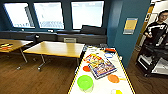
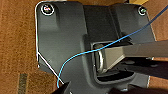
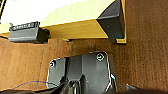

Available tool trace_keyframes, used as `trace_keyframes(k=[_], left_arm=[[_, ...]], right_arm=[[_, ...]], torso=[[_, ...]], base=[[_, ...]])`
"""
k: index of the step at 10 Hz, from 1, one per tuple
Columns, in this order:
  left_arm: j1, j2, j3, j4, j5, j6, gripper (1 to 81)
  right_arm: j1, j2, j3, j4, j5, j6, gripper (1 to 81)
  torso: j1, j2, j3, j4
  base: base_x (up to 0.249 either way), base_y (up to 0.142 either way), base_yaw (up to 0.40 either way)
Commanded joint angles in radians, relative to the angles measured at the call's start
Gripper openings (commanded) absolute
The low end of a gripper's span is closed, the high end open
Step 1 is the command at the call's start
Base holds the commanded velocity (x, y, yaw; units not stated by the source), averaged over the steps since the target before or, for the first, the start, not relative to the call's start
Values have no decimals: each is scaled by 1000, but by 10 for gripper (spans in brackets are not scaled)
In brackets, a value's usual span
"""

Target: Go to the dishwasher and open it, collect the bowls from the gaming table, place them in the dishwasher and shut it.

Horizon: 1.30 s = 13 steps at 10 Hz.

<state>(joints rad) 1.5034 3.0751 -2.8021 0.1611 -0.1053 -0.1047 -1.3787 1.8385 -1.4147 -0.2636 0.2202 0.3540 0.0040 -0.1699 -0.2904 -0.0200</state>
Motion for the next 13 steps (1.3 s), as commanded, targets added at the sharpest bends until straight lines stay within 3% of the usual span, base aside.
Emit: trace_keyframes(k=[1,3,5,6,7,9,11,13], left_arm=[[-42,1,1,-5,49,0,811],[-42,2,1,-6,49,0,811],[-42,-1,1,-6,49,-1,811],[-41,-2,1,-15,49,-4,811],[-42,-4,1,-21,49,-6,811],[-42,-5,1,-31,49,-6,811],[-42,-2,1,-37,50,-6,811],[-42,-4,1,-46,50,-6,811]], right_arm=[[199,-213,129,23,-80,48,811],[307,-269,171,44,-160,48,811],[432,-301,204,57,-261,54,811],[497,-305,217,58,-327,63,811],[546,-305,218,55,-369,83,811],[621,-302,206,53,-410,118,811],[667,-298,183,58,-403,129,811],[735,-278,119,101,-413,222,811]], torso=[[0,0,-66,0],[0,0,-107,0],[1,1,-122,0],[1,1,-102,0],[1,1,-108,0],[2,2,-109,0],[2,2,-109,0],[2,3,-109,0]], base=[[0,0,0],[0,0,0],[0,0,0],[0,0,0],[0,0,0],[0,0,0],[0,0,0],[0,0,0]])
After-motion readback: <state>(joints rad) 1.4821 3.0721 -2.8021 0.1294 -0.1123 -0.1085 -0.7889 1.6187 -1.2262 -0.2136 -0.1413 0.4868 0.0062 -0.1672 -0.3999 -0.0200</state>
